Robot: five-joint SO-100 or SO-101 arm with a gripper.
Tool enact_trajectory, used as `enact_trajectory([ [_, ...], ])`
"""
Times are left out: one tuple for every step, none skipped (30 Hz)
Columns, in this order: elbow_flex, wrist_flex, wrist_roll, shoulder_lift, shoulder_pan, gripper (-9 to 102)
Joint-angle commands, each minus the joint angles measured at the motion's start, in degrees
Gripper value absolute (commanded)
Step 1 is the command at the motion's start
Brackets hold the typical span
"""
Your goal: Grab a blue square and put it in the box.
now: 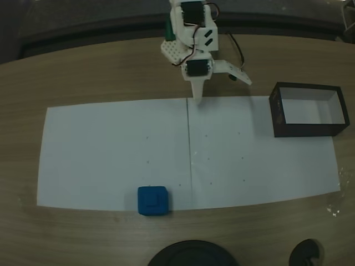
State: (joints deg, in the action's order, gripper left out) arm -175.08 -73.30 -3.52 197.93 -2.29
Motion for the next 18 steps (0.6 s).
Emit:
enact_trajectory([
  [3.2, -0.7, -0.3, 1.2, -0.2, 0],
  [3.2, -0.7, -0.3, 1.2, -0.2, 0],
  [3.2, -0.7, -0.3, 1.2, -0.2, 0],
  [3.2, -0.7, -0.3, 1.2, -0.2, 0],
  [3.2, -0.7, -0.3, 1.2, -0.2, 0],
  [3.2, -0.7, -0.3, 1.2, -0.2, 0],
  [3.2, -0.7, -0.3, 1.2, -0.2, 0],
  [3.2, -0.7, -0.3, 1.2, -0.2, 0],
  [3.2, -0.7, -0.3, 1.2, -0.2, 0],
  [3.2, -0.7, -0.3, 1.2, -0.2, 0],
  [3.2, -0.7, -0.3, 1.2, -0.2, 0],
  [3.2, -0.7, -0.3, 1.2, -0.2, 0],
  [3.2, -0.7, -0.3, 1.2, -0.2, 0],
  [3.2, -0.7, -0.3, 1.2, -0.3, 0],
  [3.2, -0.7, -0.3, 1.2, -0.3, 0],
  [3.2, -0.7, -0.3, 1.2, -0.3, 0],
  [3.2, -0.7, -0.4, 1.2, -0.3, 0],
  [3.2, -0.7, -0.6, 1.2, -0.5, 0],
])
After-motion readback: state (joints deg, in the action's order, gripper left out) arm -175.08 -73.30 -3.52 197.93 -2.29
